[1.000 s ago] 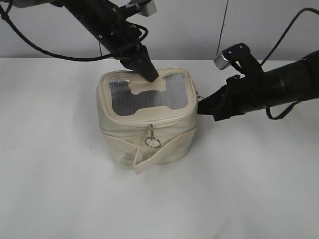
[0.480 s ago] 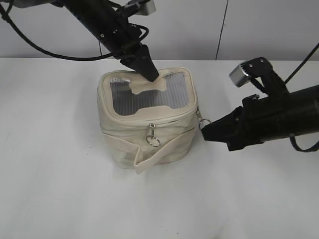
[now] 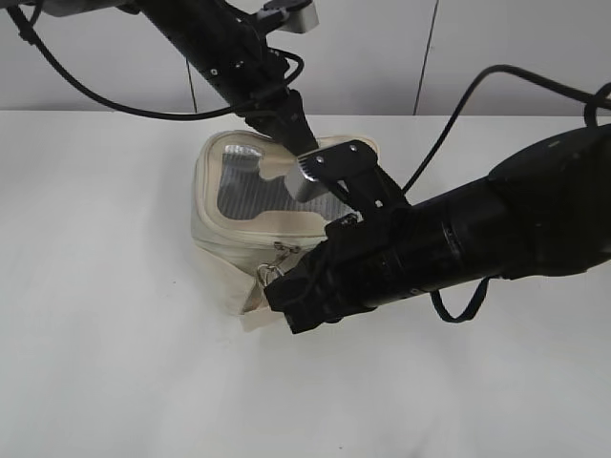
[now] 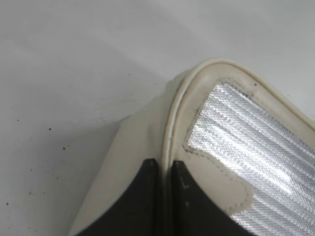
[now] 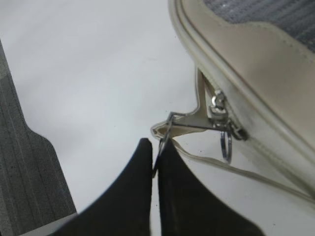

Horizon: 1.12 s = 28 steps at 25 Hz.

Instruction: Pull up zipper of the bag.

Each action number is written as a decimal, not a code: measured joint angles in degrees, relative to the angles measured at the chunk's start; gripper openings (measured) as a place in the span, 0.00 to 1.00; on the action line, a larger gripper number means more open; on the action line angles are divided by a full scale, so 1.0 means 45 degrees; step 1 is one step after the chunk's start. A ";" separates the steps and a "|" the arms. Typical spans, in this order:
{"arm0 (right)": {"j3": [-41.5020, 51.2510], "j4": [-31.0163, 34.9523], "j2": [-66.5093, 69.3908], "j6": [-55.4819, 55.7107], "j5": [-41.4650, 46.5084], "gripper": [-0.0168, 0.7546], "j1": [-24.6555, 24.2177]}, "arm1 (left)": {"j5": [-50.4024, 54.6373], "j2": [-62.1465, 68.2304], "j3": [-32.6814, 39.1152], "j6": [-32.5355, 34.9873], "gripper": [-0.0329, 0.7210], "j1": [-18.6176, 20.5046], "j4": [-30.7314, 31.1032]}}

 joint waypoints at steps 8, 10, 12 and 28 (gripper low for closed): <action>-0.0018 -0.3327 -0.0249 0.4595 0.1977 0.64 -0.2091 | -0.0388 -0.0320 0.0000 -0.0815 0.39 0.0106 -0.0234; -0.0018 -0.4310 -0.0621 0.5843 0.2532 0.77 -0.3161 | -0.0388 -0.0683 0.0000 -0.1564 0.42 0.0268 -0.0174; -0.0052 -0.5414 -0.1045 0.7249 0.3106 0.78 -0.4272 | -0.0374 -0.1151 0.0000 -0.2435 0.39 0.0500 0.0068; -0.0811 -1.3893 -0.5255 1.5889 0.7541 0.75 -0.6336 | -0.2280 -0.9422 0.8547 -0.6458 0.32 0.1157 0.3739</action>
